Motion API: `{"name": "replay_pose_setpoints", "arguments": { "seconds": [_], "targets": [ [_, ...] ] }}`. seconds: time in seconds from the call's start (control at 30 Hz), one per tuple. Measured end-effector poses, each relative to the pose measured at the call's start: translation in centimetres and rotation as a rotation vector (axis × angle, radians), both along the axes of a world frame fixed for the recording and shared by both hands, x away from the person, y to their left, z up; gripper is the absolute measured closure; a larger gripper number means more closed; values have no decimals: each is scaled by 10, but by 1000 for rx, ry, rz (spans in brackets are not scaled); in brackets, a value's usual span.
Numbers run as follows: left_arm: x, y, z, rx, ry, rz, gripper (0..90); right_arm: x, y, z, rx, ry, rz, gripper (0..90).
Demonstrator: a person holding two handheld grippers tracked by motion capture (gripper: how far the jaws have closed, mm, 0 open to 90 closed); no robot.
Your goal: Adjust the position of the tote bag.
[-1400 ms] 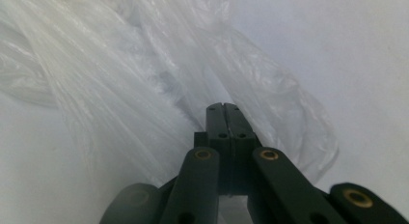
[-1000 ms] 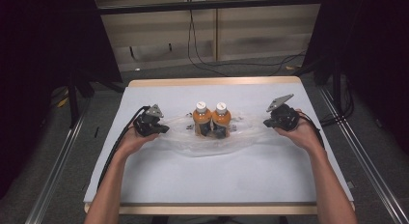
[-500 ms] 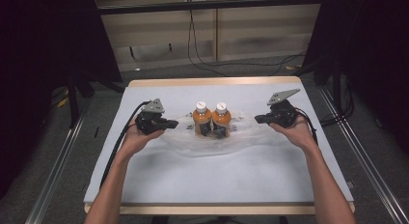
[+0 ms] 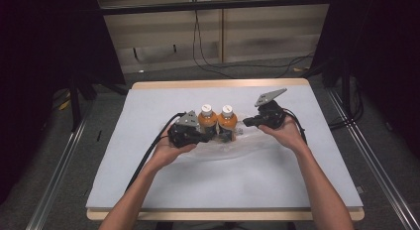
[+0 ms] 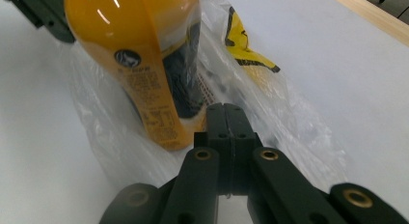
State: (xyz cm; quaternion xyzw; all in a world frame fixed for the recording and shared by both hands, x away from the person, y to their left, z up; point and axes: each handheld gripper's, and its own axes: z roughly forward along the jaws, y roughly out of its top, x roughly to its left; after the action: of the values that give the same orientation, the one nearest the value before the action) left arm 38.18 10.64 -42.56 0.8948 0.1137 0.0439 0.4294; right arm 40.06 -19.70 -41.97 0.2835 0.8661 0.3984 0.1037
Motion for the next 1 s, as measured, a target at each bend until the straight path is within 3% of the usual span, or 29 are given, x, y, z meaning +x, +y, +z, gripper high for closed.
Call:
{"name": "replay_pose_setpoints", "arguments": {
  "seconds": [0.23, 0.43, 0.53, 0.6, 0.67, 0.7, 0.77, 1.0],
  "targets": [
    [-4, -15, -6, 23, -2, -7, 900, 14, 15, 5, -4, 2, 16, 900],
    [-1, -18, -7, -11, 6, 25, 900, 23, 28, 1, -6, 19, 31, 900],
    [1, -24, -19, 27, 17, 54, 900, 30, 32, -6, -19, 29, 16, 900],
    [1, -27, -25, 82, 2, 68, 900, 34, 32, -12, 1, 47, 13, 900],
    [1, -28, -30, 67, 17, 61, 900, 37, 34, -19, -9, 67, 14, 900],
    [1, -28, -31, 88, 16, 57, 900, 39, 35, -22, -12, 75, 15, 900],
    [1, -29, -34, 81, 13, 57, 900, 41, 37, -29, -21, 99, 8, 900],
    [-2, -29, -43, 134, 9, 42, 900, 50, 41, -43, -21, 147, -5, 900]
  ]
}}
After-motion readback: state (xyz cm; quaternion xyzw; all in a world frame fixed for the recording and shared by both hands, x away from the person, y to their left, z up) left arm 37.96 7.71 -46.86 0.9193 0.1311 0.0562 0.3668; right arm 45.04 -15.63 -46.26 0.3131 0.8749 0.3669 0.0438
